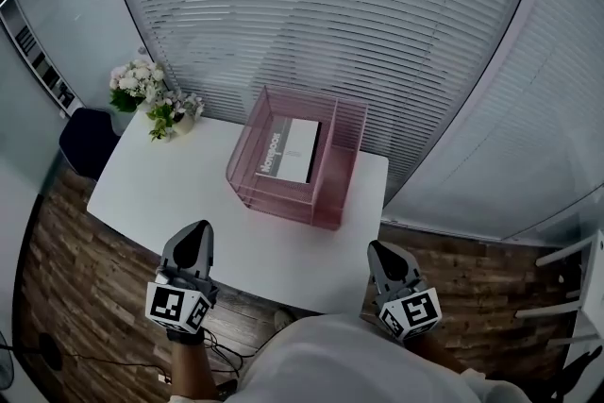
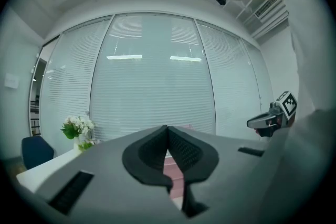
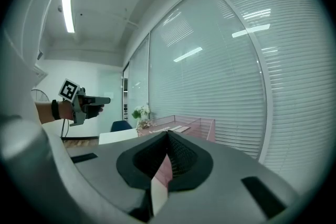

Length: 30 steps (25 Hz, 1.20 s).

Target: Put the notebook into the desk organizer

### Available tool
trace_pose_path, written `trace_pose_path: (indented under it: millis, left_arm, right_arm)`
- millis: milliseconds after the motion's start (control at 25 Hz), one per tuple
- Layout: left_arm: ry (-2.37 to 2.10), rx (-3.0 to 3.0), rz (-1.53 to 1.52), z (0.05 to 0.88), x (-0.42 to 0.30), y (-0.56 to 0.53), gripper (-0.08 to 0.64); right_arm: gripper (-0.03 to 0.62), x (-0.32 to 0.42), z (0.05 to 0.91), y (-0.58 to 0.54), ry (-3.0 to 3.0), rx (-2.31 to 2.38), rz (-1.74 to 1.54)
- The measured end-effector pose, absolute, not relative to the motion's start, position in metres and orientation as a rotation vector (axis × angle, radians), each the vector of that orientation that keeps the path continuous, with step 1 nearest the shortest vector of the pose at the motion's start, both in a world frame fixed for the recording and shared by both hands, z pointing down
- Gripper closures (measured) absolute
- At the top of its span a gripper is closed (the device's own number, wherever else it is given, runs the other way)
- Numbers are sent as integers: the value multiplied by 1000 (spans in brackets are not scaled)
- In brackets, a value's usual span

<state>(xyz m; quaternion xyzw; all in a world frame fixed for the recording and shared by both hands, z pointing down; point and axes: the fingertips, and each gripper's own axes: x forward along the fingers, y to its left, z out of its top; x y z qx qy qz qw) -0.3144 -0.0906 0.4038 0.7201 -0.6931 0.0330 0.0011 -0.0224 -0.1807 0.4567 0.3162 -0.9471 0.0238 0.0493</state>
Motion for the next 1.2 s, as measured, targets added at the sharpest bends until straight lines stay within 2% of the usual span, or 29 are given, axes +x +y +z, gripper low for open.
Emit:
trace_pose_path:
  millis: [280,1200]
  left_arm:
    - [-2205,2228,25,404,-314,-71,552]
    - [-2140,2252,52,416,-306,-76,552]
  right_arm:
    - [580,-27,452,-173,-2895,948,43]
    - [580,-40,448,-174,-2911,937,-5]
